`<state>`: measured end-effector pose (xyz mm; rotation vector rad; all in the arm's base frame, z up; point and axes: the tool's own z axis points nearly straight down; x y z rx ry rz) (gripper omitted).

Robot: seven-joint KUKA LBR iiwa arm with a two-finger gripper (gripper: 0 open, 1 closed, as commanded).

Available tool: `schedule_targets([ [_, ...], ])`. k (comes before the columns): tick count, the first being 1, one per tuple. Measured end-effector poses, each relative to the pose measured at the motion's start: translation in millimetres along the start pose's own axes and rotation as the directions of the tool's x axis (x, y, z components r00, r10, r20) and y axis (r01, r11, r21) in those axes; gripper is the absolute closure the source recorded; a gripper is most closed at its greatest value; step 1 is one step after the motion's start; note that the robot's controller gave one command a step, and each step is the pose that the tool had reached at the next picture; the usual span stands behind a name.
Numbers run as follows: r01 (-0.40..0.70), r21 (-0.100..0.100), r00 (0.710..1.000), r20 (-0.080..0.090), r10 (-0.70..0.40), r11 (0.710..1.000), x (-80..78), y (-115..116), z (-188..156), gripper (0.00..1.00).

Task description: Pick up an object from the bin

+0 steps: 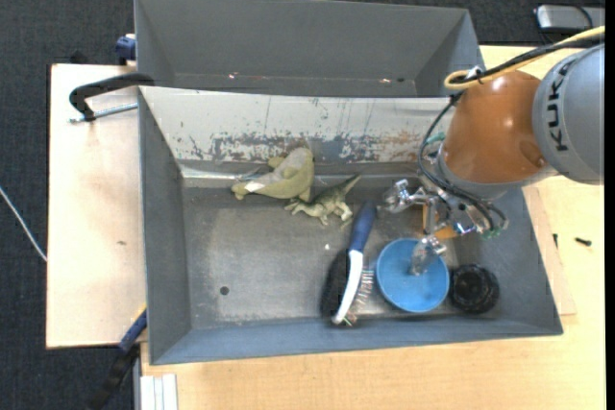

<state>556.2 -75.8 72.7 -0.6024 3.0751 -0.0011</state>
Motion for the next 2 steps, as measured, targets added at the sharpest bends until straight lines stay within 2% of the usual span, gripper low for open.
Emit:
schedule_targets([
  [1,0.002,0.001,1.000,0.005,-0.002,1.000,-2.7,1,-2,1.00],
  [2,0.200,0.005,0.980,0.005,-0.200,0.980,-12.2,-13,-130,1.00],
])
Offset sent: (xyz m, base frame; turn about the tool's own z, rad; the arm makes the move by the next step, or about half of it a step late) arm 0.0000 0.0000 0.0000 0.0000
